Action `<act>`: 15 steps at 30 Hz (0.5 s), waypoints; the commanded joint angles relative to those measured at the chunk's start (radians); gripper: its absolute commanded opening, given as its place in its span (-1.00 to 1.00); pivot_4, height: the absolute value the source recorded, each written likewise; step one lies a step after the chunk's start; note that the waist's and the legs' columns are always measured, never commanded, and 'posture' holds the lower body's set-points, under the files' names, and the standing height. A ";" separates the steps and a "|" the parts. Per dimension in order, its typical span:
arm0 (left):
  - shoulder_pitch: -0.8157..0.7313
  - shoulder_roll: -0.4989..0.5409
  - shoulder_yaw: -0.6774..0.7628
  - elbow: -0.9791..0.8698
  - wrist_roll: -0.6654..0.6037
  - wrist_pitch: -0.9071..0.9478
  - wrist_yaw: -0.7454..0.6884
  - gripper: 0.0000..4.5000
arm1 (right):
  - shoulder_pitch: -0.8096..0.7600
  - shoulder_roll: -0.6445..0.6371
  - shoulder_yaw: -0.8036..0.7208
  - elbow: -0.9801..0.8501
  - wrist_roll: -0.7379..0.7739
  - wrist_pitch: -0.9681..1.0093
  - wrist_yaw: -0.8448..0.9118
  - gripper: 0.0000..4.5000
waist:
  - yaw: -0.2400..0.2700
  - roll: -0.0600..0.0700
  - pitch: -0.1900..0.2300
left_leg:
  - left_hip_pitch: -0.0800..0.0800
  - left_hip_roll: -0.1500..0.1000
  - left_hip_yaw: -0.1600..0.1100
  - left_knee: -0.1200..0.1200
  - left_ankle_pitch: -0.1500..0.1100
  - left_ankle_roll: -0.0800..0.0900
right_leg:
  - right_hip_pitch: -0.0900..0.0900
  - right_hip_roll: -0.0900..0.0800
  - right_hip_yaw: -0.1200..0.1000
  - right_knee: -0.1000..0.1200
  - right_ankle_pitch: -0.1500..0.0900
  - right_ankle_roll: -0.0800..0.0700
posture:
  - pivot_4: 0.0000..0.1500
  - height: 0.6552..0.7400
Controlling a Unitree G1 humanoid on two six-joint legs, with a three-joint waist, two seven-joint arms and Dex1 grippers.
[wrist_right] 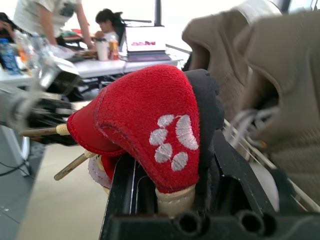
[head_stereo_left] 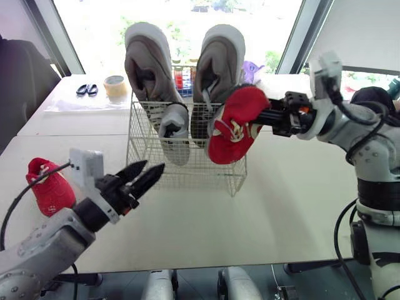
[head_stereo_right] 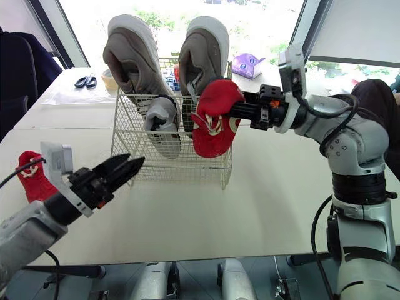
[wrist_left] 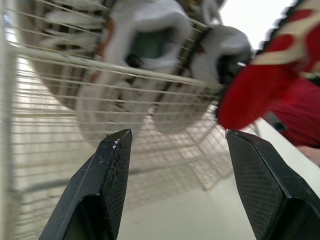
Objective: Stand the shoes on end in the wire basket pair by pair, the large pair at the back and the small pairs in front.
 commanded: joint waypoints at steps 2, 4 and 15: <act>0.057 0.031 -0.042 -0.060 -0.065 -0.009 -0.086 0.35 | 0.025 0.002 -0.003 -0.017 -0.022 -0.019 0.039 -0.74 | -0.001 0.000 0.000 | 0.000 0.000 0.000 0.000 0.000 0.000 | 0.000 0.000 0.000 0.000 0.000 0.000 | 1.00 -1.00; 0.066 0.043 -0.055 -0.061 -0.065 -0.014 -0.099 0.35 | 0.048 0.013 0.004 -0.019 -0.027 -0.024 0.044 -0.74 | 0.000 0.000 0.000 | 0.000 0.000 -0.001 0.000 0.000 0.000 | 0.000 0.000 0.000 0.000 0.000 0.000 | 1.00 -1.00; -0.044 0.090 -0.101 -0.003 -0.127 -0.034 -0.056 0.35 | 0.169 0.056 0.036 -0.032 -0.062 -0.036 0.057 -0.74 | 0.020 0.000 0.000 | 0.004 0.000 0.000 0.000 -0.001 0.002 | 0.001 -0.001 0.000 -0.002 0.000 -0.001 | 1.00 -1.00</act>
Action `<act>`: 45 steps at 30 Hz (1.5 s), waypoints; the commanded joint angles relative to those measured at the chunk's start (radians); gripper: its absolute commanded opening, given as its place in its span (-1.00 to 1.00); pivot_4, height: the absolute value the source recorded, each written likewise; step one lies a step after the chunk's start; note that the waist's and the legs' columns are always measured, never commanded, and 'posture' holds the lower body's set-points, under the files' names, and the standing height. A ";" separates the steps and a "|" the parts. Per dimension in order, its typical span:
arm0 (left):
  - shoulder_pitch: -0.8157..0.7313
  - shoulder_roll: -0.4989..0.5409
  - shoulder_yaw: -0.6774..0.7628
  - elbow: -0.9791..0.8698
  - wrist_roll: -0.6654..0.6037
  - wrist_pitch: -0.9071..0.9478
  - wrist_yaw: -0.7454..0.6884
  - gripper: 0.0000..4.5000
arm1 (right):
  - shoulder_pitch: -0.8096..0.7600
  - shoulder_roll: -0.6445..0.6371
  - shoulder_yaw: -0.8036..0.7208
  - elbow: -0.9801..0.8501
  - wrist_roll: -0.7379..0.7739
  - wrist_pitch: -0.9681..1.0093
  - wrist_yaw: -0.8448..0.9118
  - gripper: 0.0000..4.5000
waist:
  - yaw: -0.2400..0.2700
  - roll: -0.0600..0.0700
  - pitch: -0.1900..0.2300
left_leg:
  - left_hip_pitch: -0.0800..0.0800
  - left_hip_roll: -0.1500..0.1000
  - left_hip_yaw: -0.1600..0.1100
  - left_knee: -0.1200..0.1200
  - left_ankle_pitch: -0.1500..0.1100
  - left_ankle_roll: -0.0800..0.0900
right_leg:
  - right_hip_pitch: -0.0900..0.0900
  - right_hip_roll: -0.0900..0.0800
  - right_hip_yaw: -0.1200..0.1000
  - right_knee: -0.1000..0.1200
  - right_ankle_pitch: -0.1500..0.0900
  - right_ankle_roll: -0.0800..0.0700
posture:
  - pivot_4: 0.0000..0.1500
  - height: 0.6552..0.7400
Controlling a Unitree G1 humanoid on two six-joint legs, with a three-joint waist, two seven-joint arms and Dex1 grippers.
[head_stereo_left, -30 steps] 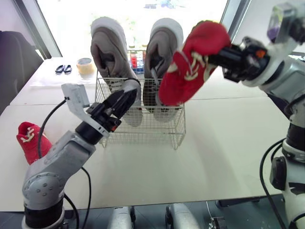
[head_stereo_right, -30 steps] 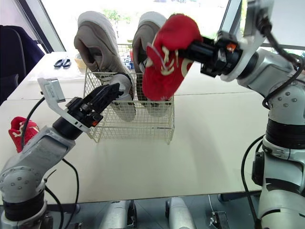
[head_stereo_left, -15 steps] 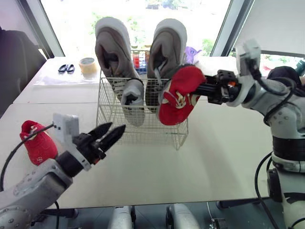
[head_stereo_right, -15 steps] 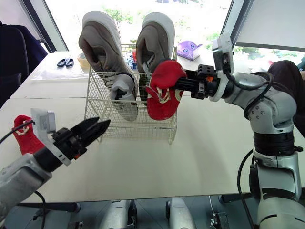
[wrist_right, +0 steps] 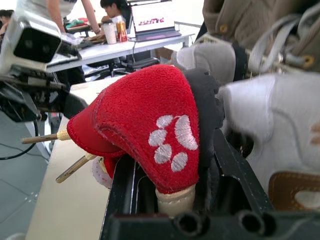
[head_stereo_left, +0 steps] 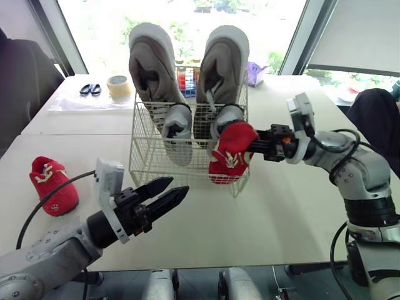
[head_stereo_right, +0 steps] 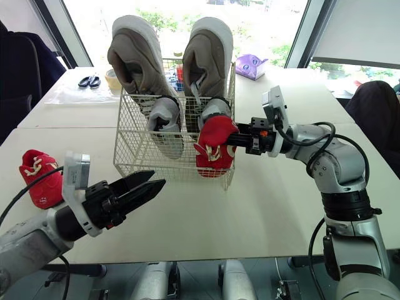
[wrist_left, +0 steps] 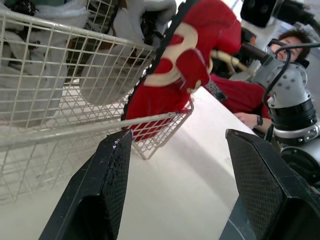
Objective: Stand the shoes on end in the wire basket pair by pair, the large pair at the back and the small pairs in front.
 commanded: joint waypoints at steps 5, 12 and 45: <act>-0.025 0.036 0.006 0.013 -0.059 -0.015 0.003 0.38 | 0.018 0.002 -0.026 0.014 -0.039 -0.040 0.015 0.33 | 0.000 0.000 0.000 | 0.000 0.000 0.001 0.000 0.000 0.000 | 0.001 0.000 0.000 0.000 0.000 0.000 | 1.00 -1.00; 0.002 0.054 0.027 0.024 -0.083 -0.020 -0.008 0.38 | 0.026 -0.025 -0.118 -0.083 0.061 0.080 -0.054 0.98 | 0.000 0.001 0.001 | 0.001 0.001 0.001 0.000 0.000 0.000 | 0.000 0.000 0.000 0.000 0.000 0.000 | 1.00 -1.00; 0.298 0.182 0.671 0.168 -0.231 0.080 -0.064 0.98 | -0.220 -0.263 -0.121 -0.206 0.335 0.342 0.002 1.00 | -0.011 0.002 0.006 | 0.001 0.001 0.001 -0.002 0.000 0.000 | -0.003 -0.002 0.001 -0.004 0.000 0.000 | 1.00 -1.00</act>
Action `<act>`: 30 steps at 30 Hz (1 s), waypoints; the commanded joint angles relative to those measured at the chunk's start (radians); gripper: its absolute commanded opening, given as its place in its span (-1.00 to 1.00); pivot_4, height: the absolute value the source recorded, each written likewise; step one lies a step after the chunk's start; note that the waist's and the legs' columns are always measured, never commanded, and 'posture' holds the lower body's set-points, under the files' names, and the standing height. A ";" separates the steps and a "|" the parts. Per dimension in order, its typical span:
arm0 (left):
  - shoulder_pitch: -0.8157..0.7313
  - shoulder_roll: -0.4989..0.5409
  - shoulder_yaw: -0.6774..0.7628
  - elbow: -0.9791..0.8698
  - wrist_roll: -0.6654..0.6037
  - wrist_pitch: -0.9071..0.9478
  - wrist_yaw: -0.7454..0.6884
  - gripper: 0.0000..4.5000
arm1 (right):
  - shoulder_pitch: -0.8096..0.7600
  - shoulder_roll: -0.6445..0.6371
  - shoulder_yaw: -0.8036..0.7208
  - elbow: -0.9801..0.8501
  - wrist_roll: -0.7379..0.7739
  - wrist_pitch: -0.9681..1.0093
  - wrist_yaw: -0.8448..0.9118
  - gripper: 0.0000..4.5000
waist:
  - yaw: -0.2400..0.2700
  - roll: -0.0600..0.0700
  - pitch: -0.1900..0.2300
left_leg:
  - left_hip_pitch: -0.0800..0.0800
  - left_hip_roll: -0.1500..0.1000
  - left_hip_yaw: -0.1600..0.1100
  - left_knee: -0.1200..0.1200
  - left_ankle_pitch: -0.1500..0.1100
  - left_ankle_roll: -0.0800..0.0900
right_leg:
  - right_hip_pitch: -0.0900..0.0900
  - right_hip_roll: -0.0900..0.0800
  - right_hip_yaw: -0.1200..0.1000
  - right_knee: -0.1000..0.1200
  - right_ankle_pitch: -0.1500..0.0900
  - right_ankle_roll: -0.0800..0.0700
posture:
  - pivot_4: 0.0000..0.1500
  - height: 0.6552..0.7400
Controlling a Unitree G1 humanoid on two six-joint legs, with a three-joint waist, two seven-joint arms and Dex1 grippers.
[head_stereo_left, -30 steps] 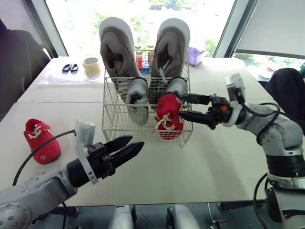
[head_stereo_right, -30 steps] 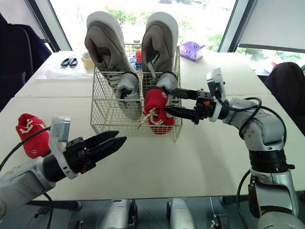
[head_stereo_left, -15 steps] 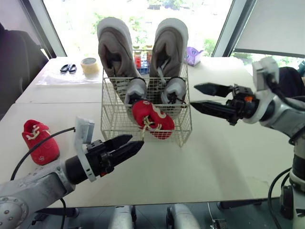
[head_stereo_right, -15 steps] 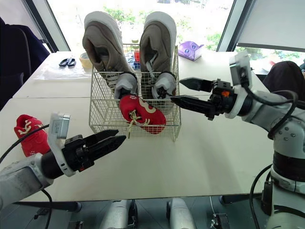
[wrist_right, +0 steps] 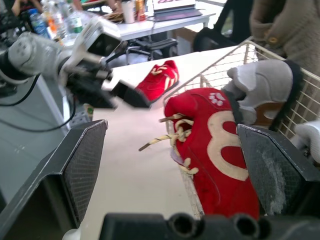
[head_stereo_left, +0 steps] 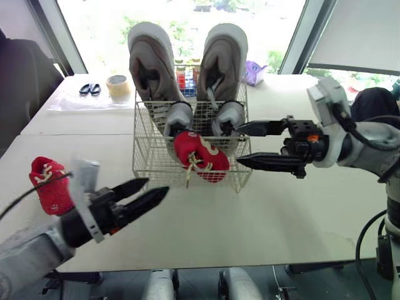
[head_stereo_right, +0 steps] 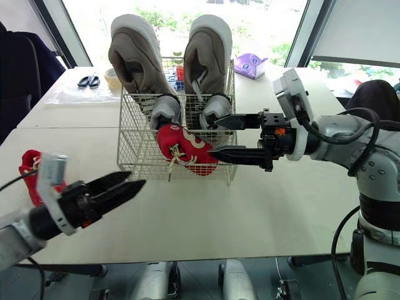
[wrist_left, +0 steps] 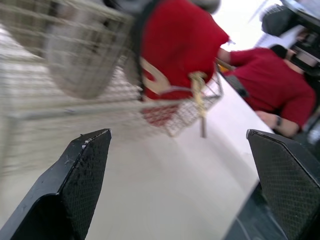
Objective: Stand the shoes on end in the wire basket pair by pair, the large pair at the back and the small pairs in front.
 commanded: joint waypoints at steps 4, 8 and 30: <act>0.114 0.161 0.483 0.280 -0.037 0.182 0.094 0.98 | -0.198 -0.076 0.037 0.121 -0.051 -0.058 0.262 1.00 | -0.011 -0.002 0.002 | 0.000 0.000 0.000 -0.005 0.000 0.000 | -0.001 -0.001 -0.001 -0.004 0.000 0.000 | 1.00 -1.00; 0.111 0.289 0.567 0.469 0.055 0.321 0.204 0.98 | -0.272 -0.087 0.080 0.152 -0.108 -0.102 0.373 1.00 | -0.019 -0.003 0.004 | 0.003 -0.004 0.004 -0.012 0.000 -0.001 | -0.001 -0.008 -0.002 -0.006 0.000 0.000 | 1.00 -1.00; -0.468 0.542 -0.208 1.134 -0.106 0.535 0.805 0.98 | -0.162 -0.032 0.074 0.125 -0.225 -0.216 0.381 1.00 | -0.018 -0.008 0.007 | 0.004 -0.004 0.006 -0.014 0.001 -0.002 | 0.000 -0.015 -0.004 -0.009 0.001 0.000 | 1.00 -1.00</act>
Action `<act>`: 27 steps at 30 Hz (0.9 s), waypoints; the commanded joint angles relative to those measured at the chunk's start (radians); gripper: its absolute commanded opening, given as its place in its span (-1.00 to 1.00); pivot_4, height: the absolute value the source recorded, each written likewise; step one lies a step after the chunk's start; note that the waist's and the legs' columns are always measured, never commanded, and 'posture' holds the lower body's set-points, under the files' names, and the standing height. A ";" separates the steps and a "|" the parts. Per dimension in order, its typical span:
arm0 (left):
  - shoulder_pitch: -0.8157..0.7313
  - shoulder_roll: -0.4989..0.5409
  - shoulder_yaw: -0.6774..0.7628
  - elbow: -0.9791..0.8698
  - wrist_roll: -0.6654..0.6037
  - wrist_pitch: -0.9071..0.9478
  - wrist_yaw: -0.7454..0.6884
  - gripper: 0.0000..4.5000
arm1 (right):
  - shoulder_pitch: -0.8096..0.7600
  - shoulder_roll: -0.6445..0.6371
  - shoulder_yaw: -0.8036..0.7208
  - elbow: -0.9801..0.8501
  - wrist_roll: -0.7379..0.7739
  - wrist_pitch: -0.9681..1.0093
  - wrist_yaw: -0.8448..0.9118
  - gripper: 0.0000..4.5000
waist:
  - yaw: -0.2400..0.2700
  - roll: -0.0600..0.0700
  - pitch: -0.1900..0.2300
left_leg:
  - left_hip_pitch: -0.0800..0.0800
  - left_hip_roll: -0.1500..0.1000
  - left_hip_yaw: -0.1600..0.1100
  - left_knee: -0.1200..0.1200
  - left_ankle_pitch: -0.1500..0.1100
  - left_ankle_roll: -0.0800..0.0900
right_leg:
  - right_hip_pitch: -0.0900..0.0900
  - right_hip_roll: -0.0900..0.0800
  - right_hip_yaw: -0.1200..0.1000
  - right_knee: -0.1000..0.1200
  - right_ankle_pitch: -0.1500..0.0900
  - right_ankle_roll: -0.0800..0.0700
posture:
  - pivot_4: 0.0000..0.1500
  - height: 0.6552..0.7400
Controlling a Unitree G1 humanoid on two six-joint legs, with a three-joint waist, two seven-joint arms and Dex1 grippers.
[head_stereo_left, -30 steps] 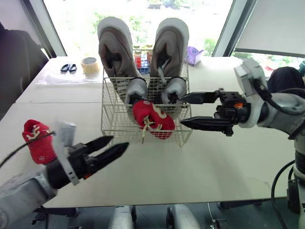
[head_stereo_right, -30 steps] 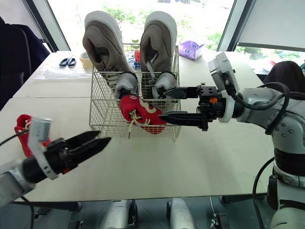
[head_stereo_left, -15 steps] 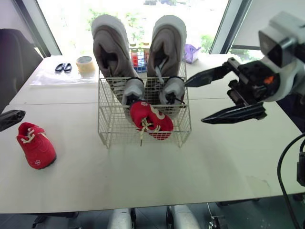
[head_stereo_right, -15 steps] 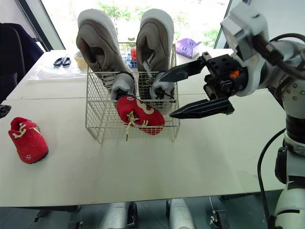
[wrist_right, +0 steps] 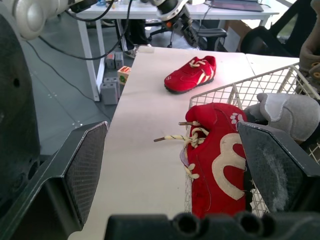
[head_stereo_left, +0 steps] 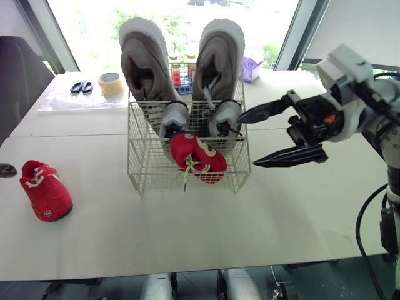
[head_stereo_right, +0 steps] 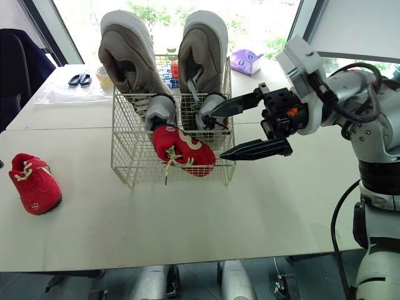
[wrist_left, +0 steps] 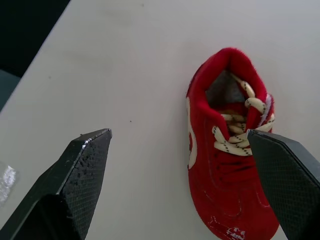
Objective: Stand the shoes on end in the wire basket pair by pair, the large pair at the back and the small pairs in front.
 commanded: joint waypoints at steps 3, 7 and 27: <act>-0.224 -0.057 -0.205 0.129 0.144 0.060 -0.051 0.98 | 0.021 -0.018 -0.090 -0.048 0.041 0.028 -0.046 1.00 | 0.004 0.000 0.000 | 0.001 -0.001 0.000 0.000 0.000 0.000 | 0.001 0.001 0.000 0.000 0.000 0.000 | 1.00 -1.00; -0.457 -0.186 -0.379 0.229 0.437 0.110 -0.210 0.43 | 0.045 -0.038 -0.124 -0.076 0.060 0.057 -0.077 1.00 | 0.009 -0.001 -0.001 | 0.001 -0.004 0.001 0.001 0.000 0.000 | 0.004 0.002 -0.003 0.000 0.000 0.000 | 1.00 -1.00; -0.546 -0.522 0.176 -0.274 0.755 0.309 -0.251 -0.98 | 0.124 -0.054 -0.131 0.058 0.048 0.163 -0.135 1.00 | 0.010 -0.005 -0.005 | 0.002 -0.002 -0.005 0.003 0.003 -0.003 | 0.008 0.000 -0.004 0.007 0.002 0.003 | 1.00 -1.00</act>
